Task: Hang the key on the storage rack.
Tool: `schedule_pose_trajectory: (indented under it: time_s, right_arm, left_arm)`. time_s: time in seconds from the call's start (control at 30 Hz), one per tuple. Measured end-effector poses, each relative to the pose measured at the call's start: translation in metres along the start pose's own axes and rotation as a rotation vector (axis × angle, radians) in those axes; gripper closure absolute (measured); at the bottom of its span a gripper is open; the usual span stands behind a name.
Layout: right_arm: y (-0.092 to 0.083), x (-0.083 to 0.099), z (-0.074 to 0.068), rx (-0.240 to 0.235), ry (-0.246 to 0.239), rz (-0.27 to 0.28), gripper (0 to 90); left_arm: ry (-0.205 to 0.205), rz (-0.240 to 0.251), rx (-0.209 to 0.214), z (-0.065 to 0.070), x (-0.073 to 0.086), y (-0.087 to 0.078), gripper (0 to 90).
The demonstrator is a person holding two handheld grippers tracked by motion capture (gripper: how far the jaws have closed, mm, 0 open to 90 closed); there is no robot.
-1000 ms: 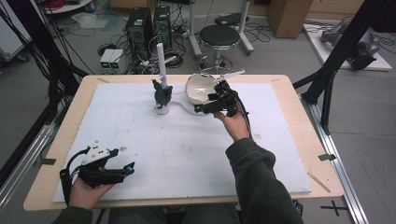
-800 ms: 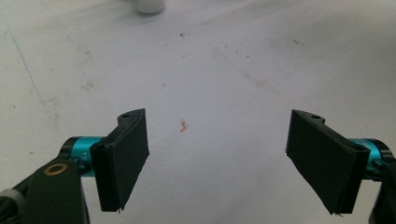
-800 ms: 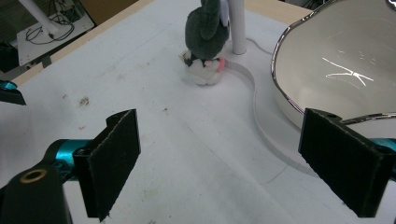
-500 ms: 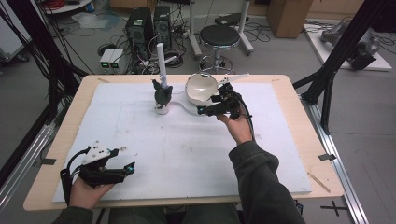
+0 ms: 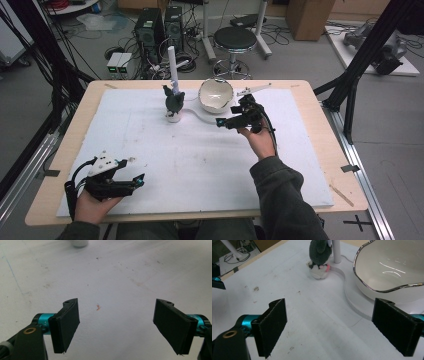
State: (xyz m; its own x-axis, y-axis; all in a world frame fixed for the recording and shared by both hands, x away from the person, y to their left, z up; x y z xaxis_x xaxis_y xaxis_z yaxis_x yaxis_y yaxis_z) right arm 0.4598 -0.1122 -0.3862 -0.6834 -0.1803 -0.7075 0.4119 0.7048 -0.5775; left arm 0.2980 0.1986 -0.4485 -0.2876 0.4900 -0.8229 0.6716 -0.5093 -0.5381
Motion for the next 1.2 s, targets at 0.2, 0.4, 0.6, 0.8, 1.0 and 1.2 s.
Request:
schedule_pose_trajectory:
  time_s: [0.2, 0.4, 0.6, 0.8, 1.0, 1.2]
  right_arm:
    - [-0.003, 0.004, 0.001, 0.003, -0.006, -0.003, 11.9]
    - [-0.008, 0.010, 0.004, 0.008, -0.001, 0.000, 11.9]
    - [-0.012, 0.016, 0.007, 0.017, -0.003, -0.001, 11.9]
    - [-0.016, 0.023, 0.010, 0.023, -0.005, 0.004, 11.9]
    - [-0.017, 0.029, 0.013, 0.030, -0.006, -0.005, 11.9]
    - [-0.021, 0.034, 0.015, 0.043, -0.008, 0.000, 11.9]
  left_arm:
    - [0.000, 0.000, 0.001, 0.000, 0.000, 0.000, 21.4]
    - [0.000, -0.001, 0.001, 0.000, 0.000, 0.000, 21.4]
    - [0.001, -0.001, 0.002, 0.000, 0.000, 0.000, 21.4]
    - [-0.001, -0.001, 0.001, 0.000, 0.000, 0.000, 21.3]
    - [0.000, -0.002, 0.002, 0.000, 0.000, 0.000, 21.4]
    - [0.003, -0.003, 0.001, -0.001, 0.000, 0.000, 21.3]
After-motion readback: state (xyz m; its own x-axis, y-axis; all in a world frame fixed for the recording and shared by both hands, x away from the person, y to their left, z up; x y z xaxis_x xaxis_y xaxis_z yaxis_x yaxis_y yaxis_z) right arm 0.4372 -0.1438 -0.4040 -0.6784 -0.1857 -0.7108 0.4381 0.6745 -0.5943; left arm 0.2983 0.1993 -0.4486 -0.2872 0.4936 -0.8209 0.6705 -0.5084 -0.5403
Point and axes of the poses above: each handheld gripper's, and its own axes: y roughly forward along the jaws, x roughly out of its underside, z roughly to its right, the point moved 8 cm from there along y, roughly forward along the jaws, and after that the axes turned 15 degrees about y, right-handed, at the moved point
